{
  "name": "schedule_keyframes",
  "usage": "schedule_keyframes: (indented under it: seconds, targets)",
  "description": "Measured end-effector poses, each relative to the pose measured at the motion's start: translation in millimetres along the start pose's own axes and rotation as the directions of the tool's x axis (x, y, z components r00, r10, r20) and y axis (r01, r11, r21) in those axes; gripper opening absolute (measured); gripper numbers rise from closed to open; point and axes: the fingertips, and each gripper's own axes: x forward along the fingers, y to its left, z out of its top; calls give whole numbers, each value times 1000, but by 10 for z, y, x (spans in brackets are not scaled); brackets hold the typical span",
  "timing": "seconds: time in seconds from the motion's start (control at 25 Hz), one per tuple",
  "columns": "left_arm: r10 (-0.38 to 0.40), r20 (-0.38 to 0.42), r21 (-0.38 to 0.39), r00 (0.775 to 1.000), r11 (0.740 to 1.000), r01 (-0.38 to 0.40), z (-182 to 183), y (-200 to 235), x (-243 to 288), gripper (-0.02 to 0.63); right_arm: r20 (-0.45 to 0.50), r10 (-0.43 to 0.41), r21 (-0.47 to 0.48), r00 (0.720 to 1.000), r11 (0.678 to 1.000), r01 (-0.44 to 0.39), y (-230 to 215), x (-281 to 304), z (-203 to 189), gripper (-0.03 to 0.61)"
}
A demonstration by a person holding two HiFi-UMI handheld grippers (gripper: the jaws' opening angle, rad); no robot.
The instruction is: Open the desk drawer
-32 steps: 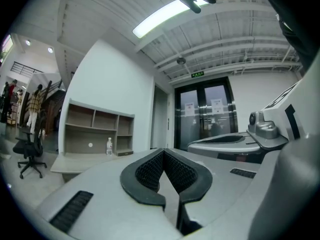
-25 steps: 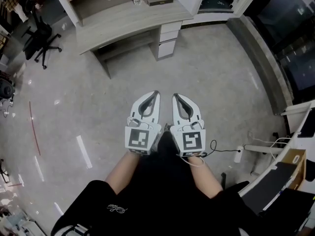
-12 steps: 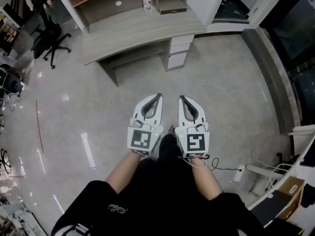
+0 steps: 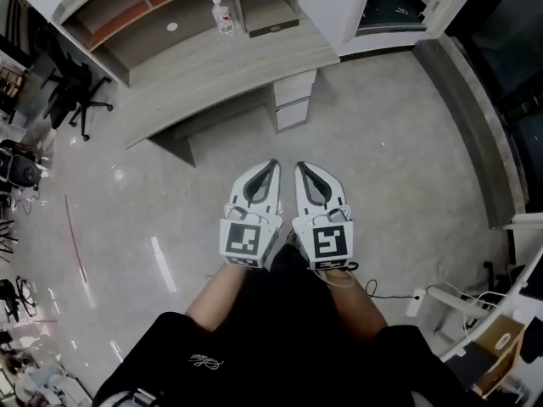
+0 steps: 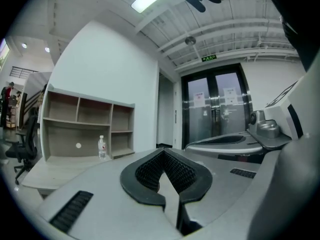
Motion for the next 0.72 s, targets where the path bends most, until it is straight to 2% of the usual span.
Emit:
schedule_keyframes:
  seconds: [0.36, 0.72]
  targets:
    - [18, 9, -42, 1000, 999, -18, 31, 105, 561, 6, -45, 2, 58, 999, 998, 1, -403, 418, -110, 6]
    - [-19, -43, -24, 999, 1000, 18, -288, 495, 1196, 6, -105, -17, 57, 994, 998, 23, -699, 1055, -408, 6]
